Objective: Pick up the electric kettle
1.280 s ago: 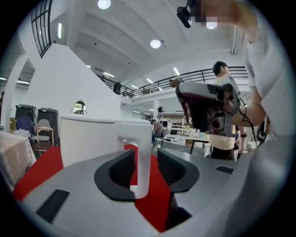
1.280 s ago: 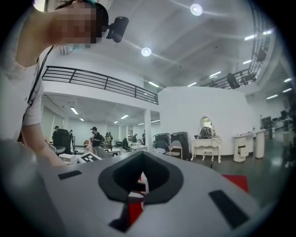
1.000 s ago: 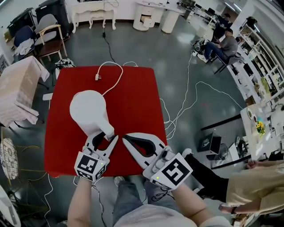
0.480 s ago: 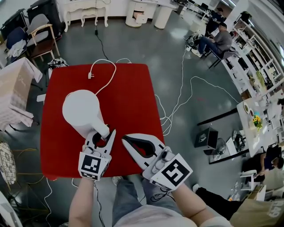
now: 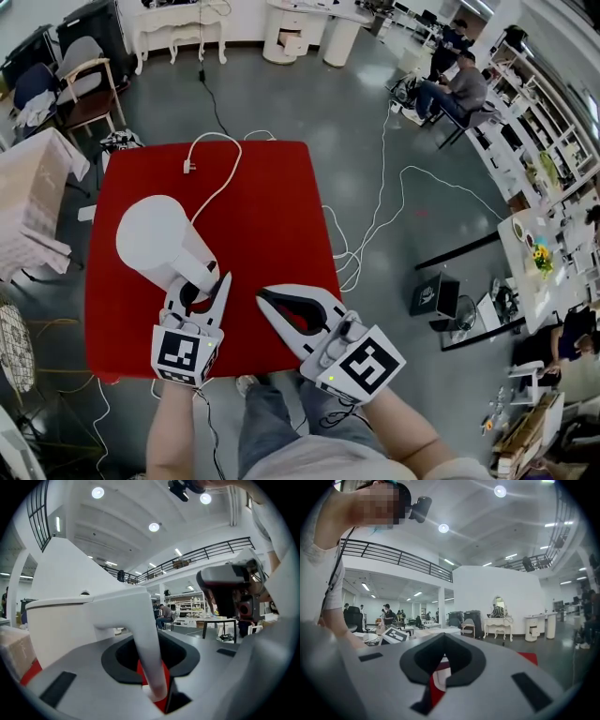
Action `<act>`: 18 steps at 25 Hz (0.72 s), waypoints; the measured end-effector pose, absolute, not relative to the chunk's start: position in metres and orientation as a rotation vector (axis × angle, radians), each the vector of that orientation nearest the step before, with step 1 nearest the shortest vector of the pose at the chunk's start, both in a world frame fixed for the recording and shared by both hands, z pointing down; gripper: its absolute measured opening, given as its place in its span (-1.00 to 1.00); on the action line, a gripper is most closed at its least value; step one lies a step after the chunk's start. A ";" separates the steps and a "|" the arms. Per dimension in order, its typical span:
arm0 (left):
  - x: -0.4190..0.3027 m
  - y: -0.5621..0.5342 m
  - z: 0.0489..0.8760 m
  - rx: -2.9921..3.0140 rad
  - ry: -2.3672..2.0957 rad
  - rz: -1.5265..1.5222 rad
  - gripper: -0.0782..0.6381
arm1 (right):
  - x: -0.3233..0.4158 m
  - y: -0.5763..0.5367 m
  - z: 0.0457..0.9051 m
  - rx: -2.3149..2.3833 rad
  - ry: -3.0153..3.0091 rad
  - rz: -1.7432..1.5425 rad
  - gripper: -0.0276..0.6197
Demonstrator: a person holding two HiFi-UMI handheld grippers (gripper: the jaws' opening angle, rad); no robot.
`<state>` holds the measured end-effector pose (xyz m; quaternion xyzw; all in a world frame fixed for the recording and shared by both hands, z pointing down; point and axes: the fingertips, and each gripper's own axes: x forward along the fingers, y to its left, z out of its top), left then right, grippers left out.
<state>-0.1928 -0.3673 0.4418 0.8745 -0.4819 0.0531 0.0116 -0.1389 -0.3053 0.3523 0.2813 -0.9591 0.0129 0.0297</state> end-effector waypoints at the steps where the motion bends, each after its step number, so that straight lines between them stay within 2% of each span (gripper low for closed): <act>1: -0.193 -0.365 0.438 2.733 -1.502 0.171 -0.50 | -0.139 -0.305 0.351 0.863 -2.959 0.037 -0.90; 18: -0.167 -0.268 0.332 2.784 -1.608 0.219 -0.47 | -0.146 -0.279 0.324 0.584 -3.053 -0.037 -0.90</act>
